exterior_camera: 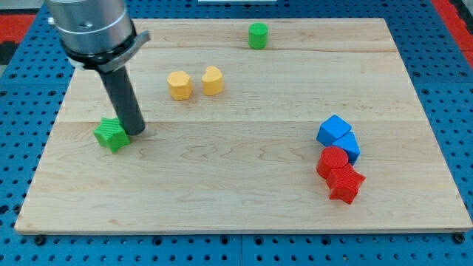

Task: Move the green star to the center left side of the board

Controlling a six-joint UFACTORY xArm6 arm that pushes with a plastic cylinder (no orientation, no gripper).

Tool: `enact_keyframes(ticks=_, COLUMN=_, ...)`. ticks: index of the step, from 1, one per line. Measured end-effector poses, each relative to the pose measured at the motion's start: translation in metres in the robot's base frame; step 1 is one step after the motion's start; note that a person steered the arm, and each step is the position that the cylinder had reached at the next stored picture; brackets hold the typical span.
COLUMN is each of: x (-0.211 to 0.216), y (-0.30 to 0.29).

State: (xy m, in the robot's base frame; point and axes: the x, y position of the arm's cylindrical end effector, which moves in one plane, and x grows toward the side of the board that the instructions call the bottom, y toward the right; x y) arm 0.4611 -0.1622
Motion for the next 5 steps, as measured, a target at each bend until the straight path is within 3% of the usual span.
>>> enact_keyframes(ticks=2, x=0.037, y=0.027)
enact_keyframes(ticks=3, x=0.046, y=-0.006)
enact_keyframes(ticks=5, x=0.005, y=-0.060)
